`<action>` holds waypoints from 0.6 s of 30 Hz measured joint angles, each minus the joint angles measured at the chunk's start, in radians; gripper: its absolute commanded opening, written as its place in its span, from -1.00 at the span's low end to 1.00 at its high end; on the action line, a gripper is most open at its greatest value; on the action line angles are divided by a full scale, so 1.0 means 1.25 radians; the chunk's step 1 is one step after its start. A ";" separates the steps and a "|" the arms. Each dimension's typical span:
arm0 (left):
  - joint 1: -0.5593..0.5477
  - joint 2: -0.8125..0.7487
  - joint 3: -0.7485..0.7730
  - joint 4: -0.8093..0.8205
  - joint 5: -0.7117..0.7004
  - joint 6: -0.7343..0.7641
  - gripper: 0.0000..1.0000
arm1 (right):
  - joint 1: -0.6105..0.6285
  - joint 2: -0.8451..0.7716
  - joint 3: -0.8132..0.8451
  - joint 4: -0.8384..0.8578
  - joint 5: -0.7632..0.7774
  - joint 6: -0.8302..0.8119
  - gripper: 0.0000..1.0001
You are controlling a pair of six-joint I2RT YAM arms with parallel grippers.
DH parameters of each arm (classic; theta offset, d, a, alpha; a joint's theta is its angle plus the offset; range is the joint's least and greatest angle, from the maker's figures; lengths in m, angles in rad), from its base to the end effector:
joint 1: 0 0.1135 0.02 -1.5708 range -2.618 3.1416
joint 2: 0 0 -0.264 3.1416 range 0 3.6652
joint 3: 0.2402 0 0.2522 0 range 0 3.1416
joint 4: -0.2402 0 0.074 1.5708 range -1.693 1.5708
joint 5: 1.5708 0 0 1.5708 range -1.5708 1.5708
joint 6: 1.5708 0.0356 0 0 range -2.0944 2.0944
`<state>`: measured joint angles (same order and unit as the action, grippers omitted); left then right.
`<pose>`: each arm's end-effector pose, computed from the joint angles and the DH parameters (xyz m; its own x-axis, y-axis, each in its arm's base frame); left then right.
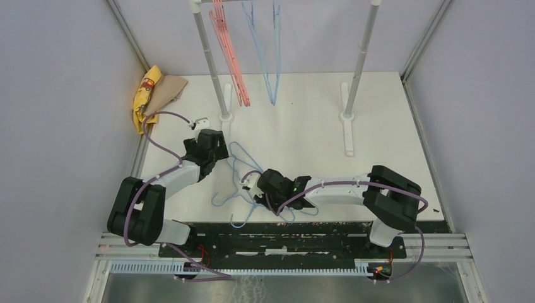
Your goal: Organize the hangers
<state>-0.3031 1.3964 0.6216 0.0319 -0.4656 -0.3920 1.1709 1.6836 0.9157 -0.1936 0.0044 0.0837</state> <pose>0.2616 -0.0651 0.1734 -0.5779 -0.1769 -0.7967 -0.2918 0.9565 -0.0007 0.1288 0.3042 0.1590 -0.3951 -0.7200 -0.5706 -0.8902 0.4534 0.0442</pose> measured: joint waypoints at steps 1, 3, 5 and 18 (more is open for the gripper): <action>0.000 0.000 0.000 0.000 0.000 0.000 0.98 | 0.000 0.001 0.000 0.002 0.000 0.000 -0.58; 0.000 0.000 0.000 0.000 0.000 0.000 0.98 | 0.000 0.007 0.000 0.005 0.000 0.001 -0.75; 0.000 0.000 0.000 0.000 0.000 0.000 0.98 | 0.000 0.012 0.000 0.008 -0.001 0.002 -0.96; 0.000 0.000 0.000 0.000 0.000 0.000 0.98 | -0.005 -0.078 -0.012 -0.025 0.049 0.020 -0.99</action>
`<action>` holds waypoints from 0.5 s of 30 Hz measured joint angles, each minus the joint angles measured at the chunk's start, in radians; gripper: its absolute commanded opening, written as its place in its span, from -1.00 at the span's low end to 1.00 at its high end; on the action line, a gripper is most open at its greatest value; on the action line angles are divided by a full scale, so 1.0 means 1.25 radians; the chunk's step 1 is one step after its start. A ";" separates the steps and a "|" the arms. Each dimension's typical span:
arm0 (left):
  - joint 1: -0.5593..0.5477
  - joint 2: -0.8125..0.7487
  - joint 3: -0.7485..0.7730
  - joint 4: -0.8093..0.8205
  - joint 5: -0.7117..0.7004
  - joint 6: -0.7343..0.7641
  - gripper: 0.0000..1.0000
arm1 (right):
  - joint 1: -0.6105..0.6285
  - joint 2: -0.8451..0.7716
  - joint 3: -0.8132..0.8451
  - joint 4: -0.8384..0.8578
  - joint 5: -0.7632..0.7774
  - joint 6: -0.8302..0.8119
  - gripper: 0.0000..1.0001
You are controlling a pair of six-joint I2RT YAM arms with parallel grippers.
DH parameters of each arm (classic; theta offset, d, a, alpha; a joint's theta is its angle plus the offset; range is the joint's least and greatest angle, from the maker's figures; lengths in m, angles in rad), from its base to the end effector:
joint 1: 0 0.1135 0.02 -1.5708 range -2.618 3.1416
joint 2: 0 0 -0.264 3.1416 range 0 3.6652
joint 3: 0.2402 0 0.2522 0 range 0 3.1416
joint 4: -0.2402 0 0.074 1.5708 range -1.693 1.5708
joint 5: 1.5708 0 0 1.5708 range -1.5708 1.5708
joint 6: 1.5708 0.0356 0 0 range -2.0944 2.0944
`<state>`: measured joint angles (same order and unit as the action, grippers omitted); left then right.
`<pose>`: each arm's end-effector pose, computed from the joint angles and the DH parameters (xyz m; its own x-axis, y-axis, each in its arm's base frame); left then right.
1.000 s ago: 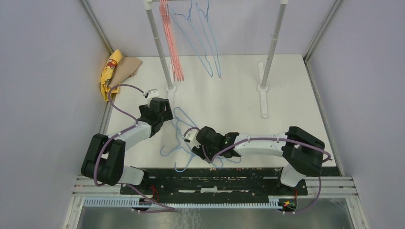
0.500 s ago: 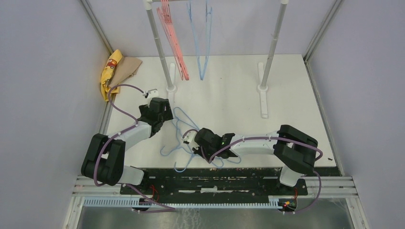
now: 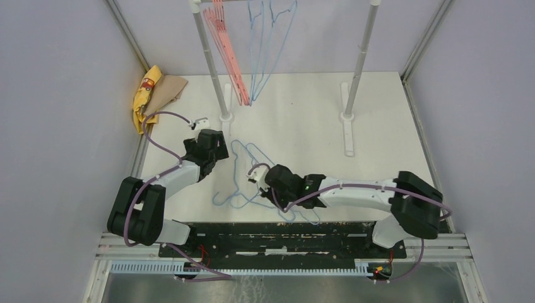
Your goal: Organize the hangers
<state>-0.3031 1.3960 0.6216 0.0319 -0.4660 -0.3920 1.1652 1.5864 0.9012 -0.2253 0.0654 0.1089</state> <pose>0.2616 -0.0651 0.1735 -0.5775 -0.1770 -0.7970 -0.2921 0.9564 -0.0007 0.1280 0.2921 0.1824 -0.4077 -0.6746 -0.6153 -0.8619 0.5069 0.0153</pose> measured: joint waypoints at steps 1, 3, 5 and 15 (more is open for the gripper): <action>0.000 0.000 0.000 0.000 0.000 0.000 0.98 | -0.004 -0.032 -0.005 -0.008 0.006 0.004 -0.99; 0.000 0.000 0.000 0.000 0.000 0.000 0.98 | -0.021 -0.101 -0.014 -0.025 0.011 0.014 -0.99; 0.000 0.000 0.000 0.000 0.000 0.000 0.98 | -0.052 -0.173 -0.023 -0.041 0.010 0.025 -0.99; 0.000 0.000 0.000 0.000 0.003 0.000 0.98 | -0.293 -0.493 -0.055 -0.135 -0.025 0.105 -0.99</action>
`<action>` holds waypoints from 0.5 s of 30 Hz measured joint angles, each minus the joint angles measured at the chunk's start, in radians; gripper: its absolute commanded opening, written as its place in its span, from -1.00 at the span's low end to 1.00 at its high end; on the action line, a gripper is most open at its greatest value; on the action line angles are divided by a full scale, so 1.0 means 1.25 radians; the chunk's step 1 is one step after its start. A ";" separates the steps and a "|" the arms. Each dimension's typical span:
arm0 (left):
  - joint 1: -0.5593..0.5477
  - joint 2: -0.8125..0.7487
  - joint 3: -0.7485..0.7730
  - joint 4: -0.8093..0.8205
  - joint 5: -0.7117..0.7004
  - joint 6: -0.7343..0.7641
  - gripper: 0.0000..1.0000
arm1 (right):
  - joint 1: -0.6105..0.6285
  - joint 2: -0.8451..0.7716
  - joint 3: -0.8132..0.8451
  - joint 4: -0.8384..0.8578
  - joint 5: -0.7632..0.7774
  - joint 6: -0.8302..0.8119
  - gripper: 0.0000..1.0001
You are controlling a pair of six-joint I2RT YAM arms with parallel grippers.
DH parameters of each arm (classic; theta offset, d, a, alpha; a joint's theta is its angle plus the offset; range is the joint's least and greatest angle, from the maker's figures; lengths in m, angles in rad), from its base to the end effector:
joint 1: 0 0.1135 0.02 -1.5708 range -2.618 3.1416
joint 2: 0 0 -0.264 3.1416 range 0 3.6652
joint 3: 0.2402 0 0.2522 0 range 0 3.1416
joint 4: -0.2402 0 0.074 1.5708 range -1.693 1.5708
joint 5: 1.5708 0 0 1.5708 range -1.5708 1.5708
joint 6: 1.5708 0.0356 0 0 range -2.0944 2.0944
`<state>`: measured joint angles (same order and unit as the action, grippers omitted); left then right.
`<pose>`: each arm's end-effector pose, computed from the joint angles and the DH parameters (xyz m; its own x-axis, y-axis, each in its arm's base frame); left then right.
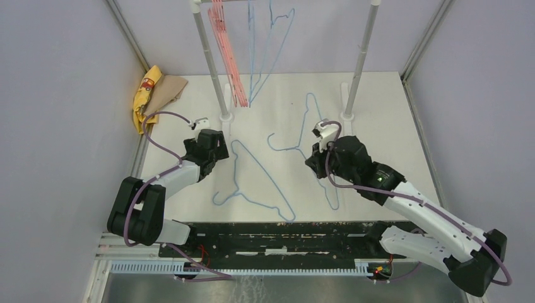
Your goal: Organize the hangers
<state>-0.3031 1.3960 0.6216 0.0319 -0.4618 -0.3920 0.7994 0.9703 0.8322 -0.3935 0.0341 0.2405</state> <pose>0.2616 -0.0652 0.1735 -0.5788 -0.1773 -0.7960 -0.2891 0.9573 -0.0031 0.1516 0.1541 0.3015 -0.5090 -0.1820 -0.8413 -0.5918 0.7837 0.1885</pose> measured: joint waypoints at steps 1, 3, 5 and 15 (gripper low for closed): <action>0.000 0.000 0.000 0.000 0.001 0.000 0.98 | -0.013 -0.018 0.007 -0.006 0.001 0.008 -0.99; 0.000 0.000 0.000 0.000 0.001 0.000 0.98 | -0.037 -0.032 0.030 -0.010 0.000 0.028 -0.99; 0.000 0.000 0.000 0.000 0.001 0.000 0.98 | -0.063 -0.024 0.067 -0.005 -0.007 0.051 -0.99; 0.000 0.000 0.000 0.000 0.001 0.000 0.98 | -0.208 0.150 0.289 0.137 -0.145 0.197 -0.99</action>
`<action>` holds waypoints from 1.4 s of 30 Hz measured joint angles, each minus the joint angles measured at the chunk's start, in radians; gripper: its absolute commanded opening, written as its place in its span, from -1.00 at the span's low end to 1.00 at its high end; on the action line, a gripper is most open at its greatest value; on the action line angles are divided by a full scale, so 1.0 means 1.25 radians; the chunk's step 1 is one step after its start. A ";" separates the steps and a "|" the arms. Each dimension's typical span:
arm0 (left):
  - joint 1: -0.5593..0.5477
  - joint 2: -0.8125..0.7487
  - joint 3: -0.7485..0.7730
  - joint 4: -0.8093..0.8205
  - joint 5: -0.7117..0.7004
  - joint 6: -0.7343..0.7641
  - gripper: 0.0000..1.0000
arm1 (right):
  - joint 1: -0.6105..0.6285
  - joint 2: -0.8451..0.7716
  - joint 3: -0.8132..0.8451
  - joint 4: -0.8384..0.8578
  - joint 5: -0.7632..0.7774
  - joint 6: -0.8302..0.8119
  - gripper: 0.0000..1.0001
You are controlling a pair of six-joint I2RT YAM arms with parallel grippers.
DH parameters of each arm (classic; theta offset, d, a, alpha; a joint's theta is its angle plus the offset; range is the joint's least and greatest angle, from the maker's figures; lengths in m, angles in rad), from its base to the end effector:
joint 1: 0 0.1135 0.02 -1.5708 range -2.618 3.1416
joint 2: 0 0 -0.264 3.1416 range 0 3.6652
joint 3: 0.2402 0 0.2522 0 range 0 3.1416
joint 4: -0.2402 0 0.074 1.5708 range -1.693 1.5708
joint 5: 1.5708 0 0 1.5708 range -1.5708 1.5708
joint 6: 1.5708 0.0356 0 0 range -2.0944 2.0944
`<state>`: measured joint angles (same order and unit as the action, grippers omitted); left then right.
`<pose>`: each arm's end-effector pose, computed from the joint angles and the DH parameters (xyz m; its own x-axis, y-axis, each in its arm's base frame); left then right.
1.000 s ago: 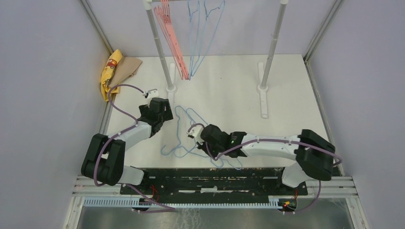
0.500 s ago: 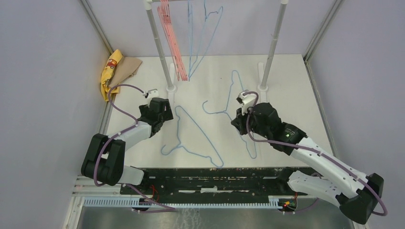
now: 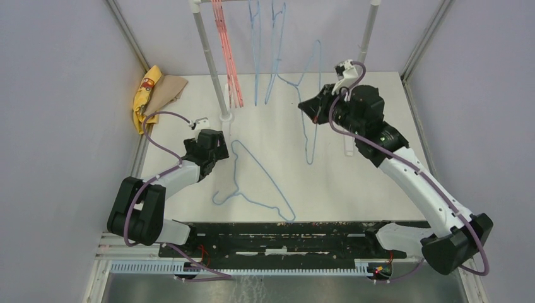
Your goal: Organize the hangers
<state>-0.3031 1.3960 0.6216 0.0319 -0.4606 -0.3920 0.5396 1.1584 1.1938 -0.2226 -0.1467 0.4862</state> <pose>0.2616 -0.0652 0.1735 -0.5791 -0.1775 -0.7957 -0.2883 0.9575 -0.0037 0.2240 0.1402 0.4037 -0.4362 0.2776 -0.8560 -0.4837 0.7298 0.4832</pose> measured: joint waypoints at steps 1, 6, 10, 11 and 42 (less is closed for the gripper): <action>0.000 0.000 0.000 0.000 0.000 0.000 0.98 | -0.015 0.022 0.025 0.017 -0.021 0.017 -0.99; 0.000 0.000 0.000 0.000 0.000 0.000 0.98 | -0.074 0.116 0.130 0.106 -0.114 0.099 -0.99; 0.000 0.000 0.000 0.000 0.000 0.000 0.98 | -0.108 0.176 0.203 0.175 -0.165 0.166 -0.99; 0.000 0.000 0.000 0.000 0.000 0.000 0.98 | -0.115 0.193 0.225 0.191 -0.176 0.183 -0.99; 0.000 0.003 0.006 -0.002 -0.001 0.000 0.98 | -0.197 0.488 0.379 0.381 -0.232 0.427 0.42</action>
<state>-0.3031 1.4002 0.6292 0.0299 -0.4618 -0.3920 0.2928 1.7679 1.6676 0.2535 -0.4370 1.0203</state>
